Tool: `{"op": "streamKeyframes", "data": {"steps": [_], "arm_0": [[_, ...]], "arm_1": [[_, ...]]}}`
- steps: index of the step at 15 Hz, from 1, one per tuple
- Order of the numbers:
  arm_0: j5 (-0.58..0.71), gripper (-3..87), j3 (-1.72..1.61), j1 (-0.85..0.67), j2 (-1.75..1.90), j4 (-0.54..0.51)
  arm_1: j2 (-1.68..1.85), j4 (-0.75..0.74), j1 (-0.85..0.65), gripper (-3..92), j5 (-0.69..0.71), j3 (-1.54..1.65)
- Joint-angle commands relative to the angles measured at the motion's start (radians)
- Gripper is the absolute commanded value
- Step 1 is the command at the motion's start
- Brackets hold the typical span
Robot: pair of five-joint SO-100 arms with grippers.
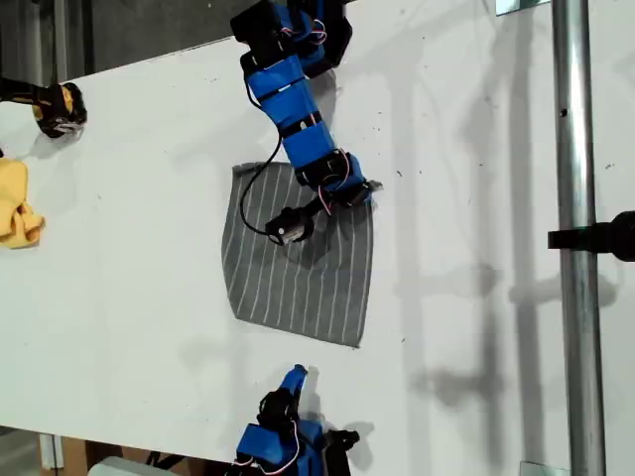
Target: Grasp corners of a towel and fold twice.
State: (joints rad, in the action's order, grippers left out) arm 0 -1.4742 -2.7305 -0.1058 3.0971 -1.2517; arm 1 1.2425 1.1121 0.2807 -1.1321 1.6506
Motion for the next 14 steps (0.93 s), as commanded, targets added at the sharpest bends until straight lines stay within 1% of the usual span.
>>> {"op": "streamKeyframes", "data": {"steps": [1, 5, 7, 12, 14], "arm_0": [[0.067, -1.5, 0.279, 0.043, -0.341, 0.044], [0.293, -1.5, 0.647, 0.149, -0.847, 0.069], [0.408, -1.5, 0.772, 0.199, -1.006, 0.074], [0.534, -1.5, 0.795, 0.236, -1.072, 0.086], [0.541, -0.9, 0.790, 0.236, -1.074, 0.069]], "arm_1": [[0.006, -0.006, -0.017, -0.1, 0.015, -0.051], [0.006, 0.008, -0.020, -0.1, 0.017, -0.066], [0.005, 0.014, -0.023, -0.1, 0.018, -0.074], [0.005, 0.017, -0.020, -0.1, 0.020, -0.077], [0.005, 0.017, -0.020, -0.1, 0.020, -0.078]]}}
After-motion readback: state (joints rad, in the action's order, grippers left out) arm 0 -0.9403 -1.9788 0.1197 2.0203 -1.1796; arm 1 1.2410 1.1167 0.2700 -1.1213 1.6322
